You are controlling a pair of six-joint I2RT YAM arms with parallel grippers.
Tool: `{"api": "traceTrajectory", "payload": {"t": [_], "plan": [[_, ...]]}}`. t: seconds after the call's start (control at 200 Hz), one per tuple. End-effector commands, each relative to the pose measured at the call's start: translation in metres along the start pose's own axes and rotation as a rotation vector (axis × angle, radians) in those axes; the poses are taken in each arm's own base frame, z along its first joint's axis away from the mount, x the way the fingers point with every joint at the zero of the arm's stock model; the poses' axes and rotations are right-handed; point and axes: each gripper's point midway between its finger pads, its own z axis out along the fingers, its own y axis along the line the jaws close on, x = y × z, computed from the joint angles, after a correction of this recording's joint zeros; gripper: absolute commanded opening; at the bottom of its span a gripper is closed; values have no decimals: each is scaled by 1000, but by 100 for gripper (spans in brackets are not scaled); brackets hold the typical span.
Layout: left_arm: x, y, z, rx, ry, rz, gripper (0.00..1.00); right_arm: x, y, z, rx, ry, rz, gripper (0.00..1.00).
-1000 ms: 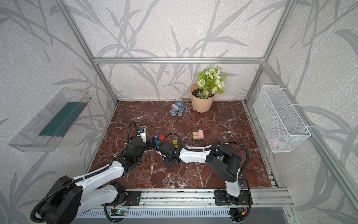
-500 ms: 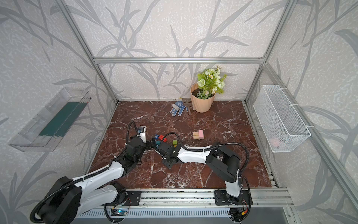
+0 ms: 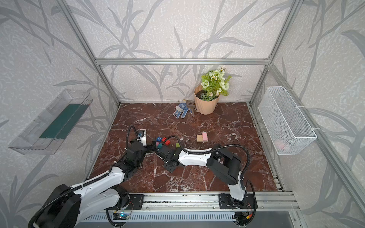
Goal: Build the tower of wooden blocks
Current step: 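Grasp the lying pink bar with the right gripper and lift it, then carry the second pink bar over the beige stack with the right gripper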
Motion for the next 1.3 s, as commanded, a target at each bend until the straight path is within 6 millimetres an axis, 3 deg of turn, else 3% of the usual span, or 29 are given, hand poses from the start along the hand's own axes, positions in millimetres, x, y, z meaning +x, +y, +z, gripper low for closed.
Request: {"api": "traceTrajectory", "payload": {"t": [0.0, 0.22, 0.345, 0.46, 0.89, 1.07, 1.205, 1.225, 1.3], "plan": [[-8, -8, -4, 44, -34, -24, 99, 7, -1, 8, 19, 43, 13, 46], [-7, -7, -6, 45, -41, -28, 99, 0, -4, -2, 40, 43, 59, 46], [-8, -7, -6, 45, -43, -26, 99, 2, -9, -3, 68, 57, 118, 34], [-9, -5, -8, 41, -50, -33, 99, 13, -26, -5, 157, 113, 190, 29], [-10, -5, -11, 53, -65, -37, 99, 38, -38, -30, 182, 103, 347, 34], [-10, -2, -14, 45, -76, -47, 99, 48, -58, -38, 210, 95, 413, 31], [-10, -3, -15, 53, -81, -48, 99, 44, -74, -67, 235, -2, 459, 31], [-10, -3, -15, 53, -81, -48, 99, 44, -86, -71, 256, -14, 489, 31], [-10, -2, -15, 50, -81, -49, 99, 45, -104, -84, 279, -37, 533, 32]]}}
